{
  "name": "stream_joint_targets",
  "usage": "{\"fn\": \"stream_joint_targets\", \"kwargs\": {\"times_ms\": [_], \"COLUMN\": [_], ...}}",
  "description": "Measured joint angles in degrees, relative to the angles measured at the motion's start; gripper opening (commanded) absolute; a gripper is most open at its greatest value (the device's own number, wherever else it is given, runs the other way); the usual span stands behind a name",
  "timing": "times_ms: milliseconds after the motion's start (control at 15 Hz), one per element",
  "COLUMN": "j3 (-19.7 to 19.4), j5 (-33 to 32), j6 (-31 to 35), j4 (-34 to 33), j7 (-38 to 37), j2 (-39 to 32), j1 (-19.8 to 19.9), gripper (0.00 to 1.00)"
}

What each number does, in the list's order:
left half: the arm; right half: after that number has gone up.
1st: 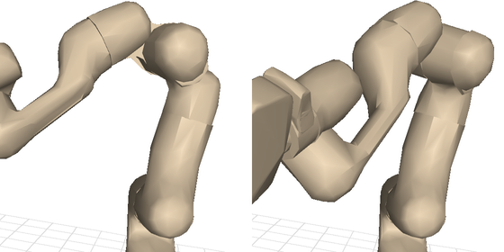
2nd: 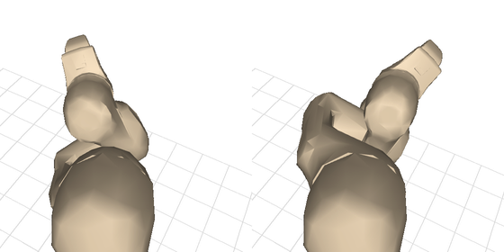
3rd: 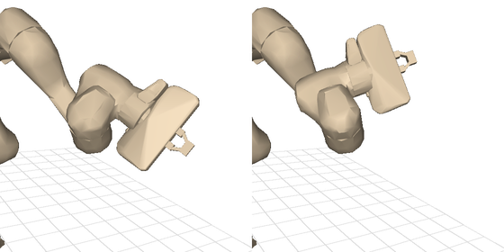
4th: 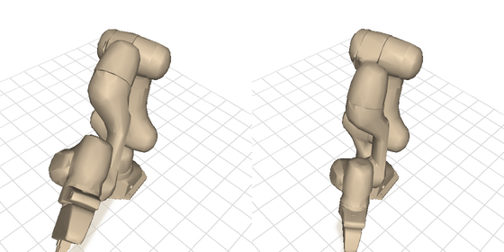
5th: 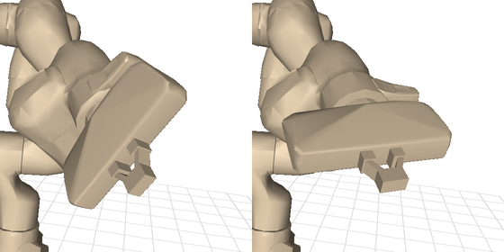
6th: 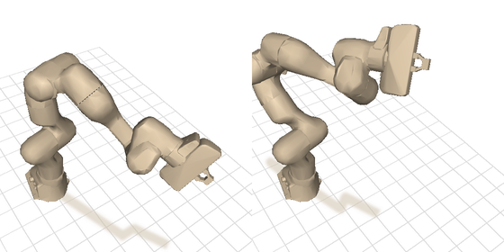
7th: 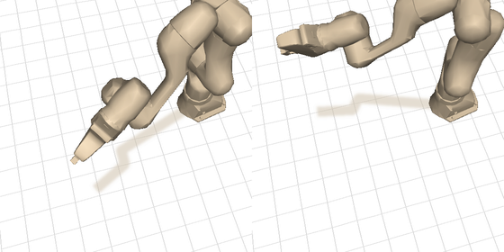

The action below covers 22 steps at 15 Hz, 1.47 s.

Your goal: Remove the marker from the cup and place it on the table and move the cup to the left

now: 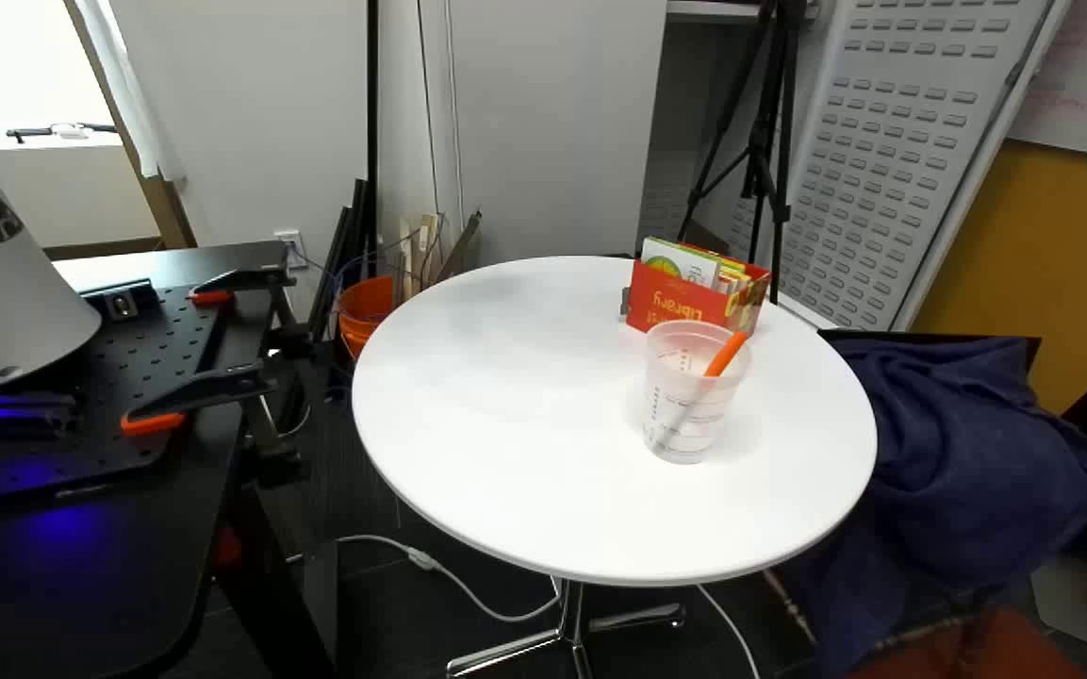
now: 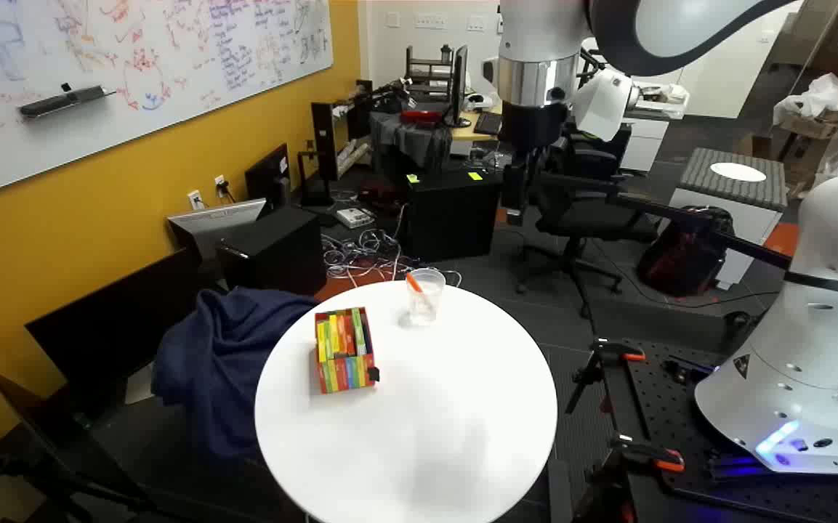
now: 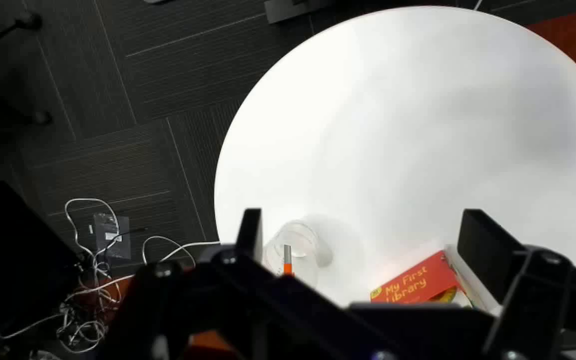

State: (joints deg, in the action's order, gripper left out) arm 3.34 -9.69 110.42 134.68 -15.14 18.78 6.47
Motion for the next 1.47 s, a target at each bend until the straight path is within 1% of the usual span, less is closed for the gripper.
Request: {"fn": "stream_joint_targets", "kwargs": {"times_ms": [733,867,1133,1467], "j3": [-0.3,-0.7,-1.9,-3.6], "j5": [-0.2,-0.9,-3.9,-8.4], "j6": [0.1,1.4,6.5,18.0], "j4": [0.0,0.0,0.5,3.5], "j7": [0.0,0.0,-0.1,-0.1], "j2": [0.0,0.0,0.0,-0.1], "j1": [-0.2,-0.1,0.3,2.1], "gripper": [1.0,1.0,1.0,1.0]}}
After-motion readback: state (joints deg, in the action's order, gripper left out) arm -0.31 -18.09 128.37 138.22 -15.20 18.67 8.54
